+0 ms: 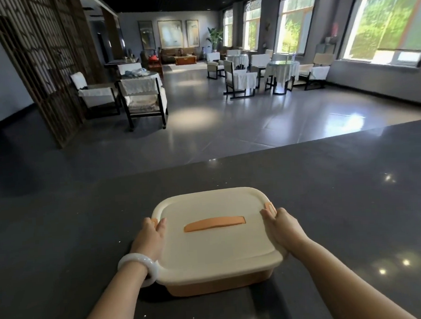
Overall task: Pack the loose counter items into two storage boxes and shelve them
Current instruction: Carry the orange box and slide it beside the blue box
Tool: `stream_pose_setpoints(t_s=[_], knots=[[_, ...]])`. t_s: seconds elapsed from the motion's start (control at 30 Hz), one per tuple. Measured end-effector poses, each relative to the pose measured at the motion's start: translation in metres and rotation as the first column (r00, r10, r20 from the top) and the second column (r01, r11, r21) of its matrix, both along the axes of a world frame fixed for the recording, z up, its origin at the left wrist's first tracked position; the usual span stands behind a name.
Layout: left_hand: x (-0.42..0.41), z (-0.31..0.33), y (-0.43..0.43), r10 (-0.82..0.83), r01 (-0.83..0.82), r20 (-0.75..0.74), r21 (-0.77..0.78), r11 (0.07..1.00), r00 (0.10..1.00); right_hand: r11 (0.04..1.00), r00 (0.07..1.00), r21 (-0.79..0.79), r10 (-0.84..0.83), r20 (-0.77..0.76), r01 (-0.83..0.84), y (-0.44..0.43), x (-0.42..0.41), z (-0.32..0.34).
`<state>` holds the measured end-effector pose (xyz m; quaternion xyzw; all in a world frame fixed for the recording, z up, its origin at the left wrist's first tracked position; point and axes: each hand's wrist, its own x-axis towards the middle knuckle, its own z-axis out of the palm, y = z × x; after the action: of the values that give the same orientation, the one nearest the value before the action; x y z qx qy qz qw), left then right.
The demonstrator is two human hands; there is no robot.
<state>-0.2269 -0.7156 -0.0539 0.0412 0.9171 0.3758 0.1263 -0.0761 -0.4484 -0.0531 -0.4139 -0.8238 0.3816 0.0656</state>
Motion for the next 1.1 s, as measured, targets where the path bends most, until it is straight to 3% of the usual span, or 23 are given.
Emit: stream_pose_setpoints(t_s=[0.37, 0.67, 0.87, 1.1], knots=[[0.105, 0.003, 0.035, -0.077, 0.076, -0.017, -0.03, 0.997, 0.997, 0.992, 0.992, 0.004, -0.124, -0.009, 0.124, 0.024, 0.125, 0.006], [0.232, 0.001, 0.135, -0.3, 0.3, -0.002, -0.006, 0.954, 0.954, 0.938, 0.939, 0.022, -0.344, -0.021, 0.345, 0.084, 0.303, 0.006], [0.333, 0.002, 0.217, -0.524, 0.523, -0.013, -0.024, 0.852, 0.852, 0.848, 0.848, 0.038, -0.527, -0.055, 0.529, 0.107, 0.449, 0.001], [0.476, -0.001, 0.316, -0.772, 0.772, 0.007, -0.037, 0.635, 0.636, 0.662, 0.666, 0.09, -0.745, -0.029, 0.744, 0.122, 0.627, -0.006]])
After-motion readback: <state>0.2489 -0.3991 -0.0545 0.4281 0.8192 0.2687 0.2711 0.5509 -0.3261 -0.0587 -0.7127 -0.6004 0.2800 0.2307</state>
